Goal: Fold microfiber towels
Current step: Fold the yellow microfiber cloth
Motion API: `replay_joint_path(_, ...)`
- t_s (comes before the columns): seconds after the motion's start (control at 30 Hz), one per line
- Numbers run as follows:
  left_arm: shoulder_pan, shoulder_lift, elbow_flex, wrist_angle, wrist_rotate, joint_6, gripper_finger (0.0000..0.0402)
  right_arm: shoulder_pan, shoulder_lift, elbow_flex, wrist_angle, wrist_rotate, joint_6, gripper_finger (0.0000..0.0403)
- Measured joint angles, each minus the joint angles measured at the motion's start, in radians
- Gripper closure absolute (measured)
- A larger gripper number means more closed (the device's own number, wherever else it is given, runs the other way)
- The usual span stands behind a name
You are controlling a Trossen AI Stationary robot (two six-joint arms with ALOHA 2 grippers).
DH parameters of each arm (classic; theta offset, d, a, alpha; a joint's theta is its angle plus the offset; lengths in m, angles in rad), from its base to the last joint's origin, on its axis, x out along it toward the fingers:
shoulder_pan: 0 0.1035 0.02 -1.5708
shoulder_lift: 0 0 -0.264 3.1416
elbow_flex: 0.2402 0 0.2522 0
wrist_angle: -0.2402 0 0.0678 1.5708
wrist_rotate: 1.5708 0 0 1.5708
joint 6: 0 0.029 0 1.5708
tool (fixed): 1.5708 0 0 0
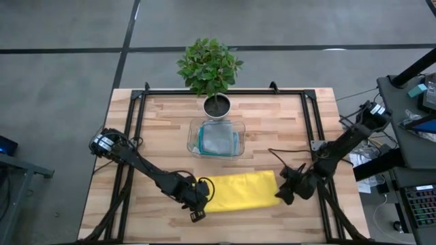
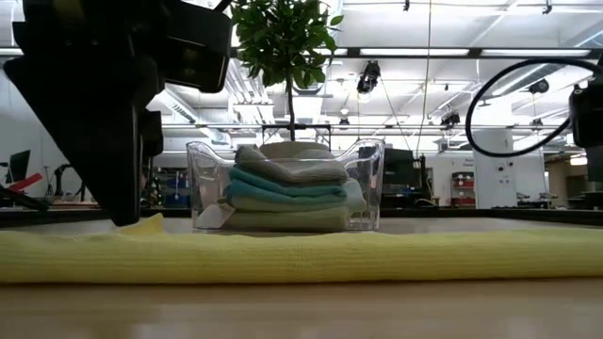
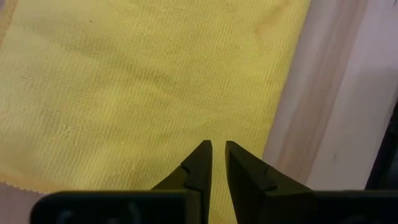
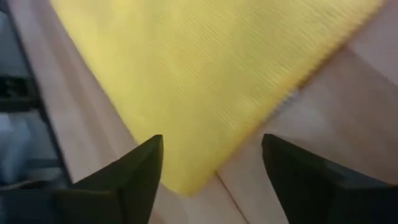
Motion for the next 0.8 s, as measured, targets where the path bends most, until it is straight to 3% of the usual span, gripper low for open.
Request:
replay_joint_path(0.2,0.000,0.000,0.000,0.000,-0.005,0.000,0.0371,-0.032,0.053,-0.066,0.225,0.065,-0.030,0.0121)
replay_joint_path(0.43,0.000,-0.001,0.000,0.000,-0.022,0.000,0.0371,-0.071,0.125,-0.063,0.354,0.093,-0.114,0.0153)
replay_joint_path(0.57,0.000,-0.003,0.000,-0.001,-0.023,0.000,0.0371,-0.071,0.135,-0.059,0.353,0.107,-0.115,0.0211)
replay_joint_path(0.8,0.000,-0.031,0.002,-0.008,-0.047,0.040,0.0371,-0.073,0.090,-0.061,0.346,0.126,-0.153,0.0376)
